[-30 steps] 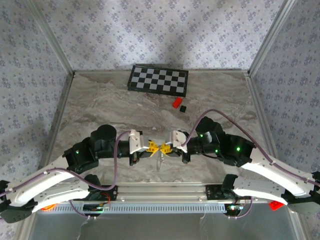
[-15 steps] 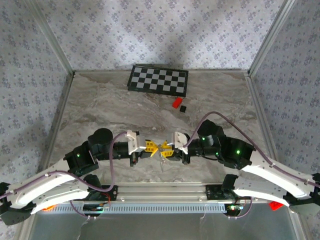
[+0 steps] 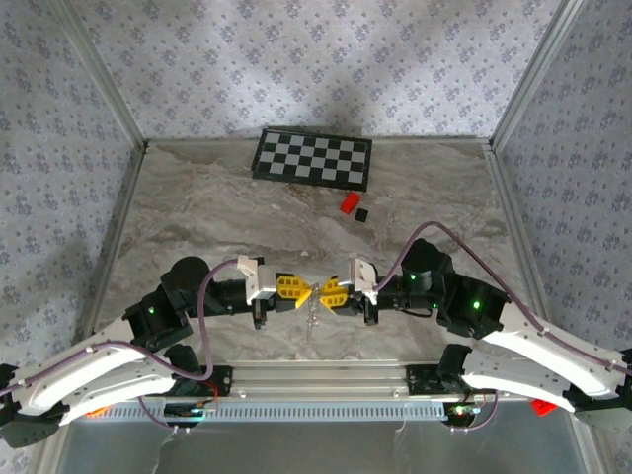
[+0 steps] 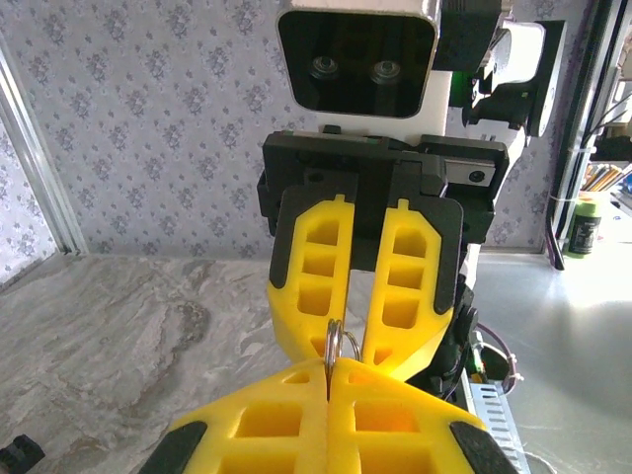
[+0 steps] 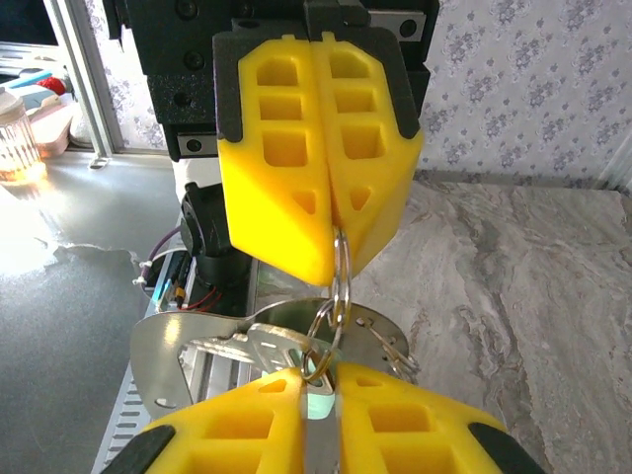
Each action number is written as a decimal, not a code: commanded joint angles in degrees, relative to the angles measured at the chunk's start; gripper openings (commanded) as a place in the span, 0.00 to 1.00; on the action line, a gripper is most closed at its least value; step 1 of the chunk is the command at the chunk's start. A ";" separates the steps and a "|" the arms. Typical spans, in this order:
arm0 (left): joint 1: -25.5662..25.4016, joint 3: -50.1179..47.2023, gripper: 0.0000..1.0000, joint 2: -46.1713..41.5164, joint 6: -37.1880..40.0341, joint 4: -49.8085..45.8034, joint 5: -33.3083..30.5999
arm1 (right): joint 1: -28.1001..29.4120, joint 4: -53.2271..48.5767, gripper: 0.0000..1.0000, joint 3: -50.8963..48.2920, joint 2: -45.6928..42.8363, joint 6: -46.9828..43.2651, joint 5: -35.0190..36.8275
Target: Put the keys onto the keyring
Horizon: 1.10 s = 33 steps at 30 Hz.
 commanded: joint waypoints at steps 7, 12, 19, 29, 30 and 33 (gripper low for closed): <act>0.04 0.50 0.00 -0.75 -0.48 3.74 0.82 | -0.33 0.33 0.07 0.02 -0.81 1.00 -1.32; 0.01 0.37 0.00 -0.92 -0.10 3.46 0.22 | -0.32 -0.75 0.02 0.53 0.30 1.13 -1.37; 0.01 0.32 0.00 -1.25 0.59 2.40 -0.31 | -0.16 -1.09 0.15 0.49 -1.22 2.60 -1.06; 0.01 0.50 0.00 -1.71 0.71 1.46 0.06 | -0.07 3.22 0.41 -2.07 -6.25 6.82 -0.27; 0.01 0.54 0.00 -1.54 0.70 1.46 0.29 | -0.12 3.31 0.41 -1.93 -6.07 6.86 -0.27; 0.00 0.53 0.00 -1.30 0.51 1.88 0.85 | -0.32 3.64 0.41 -1.63 -5.39 6.65 -0.33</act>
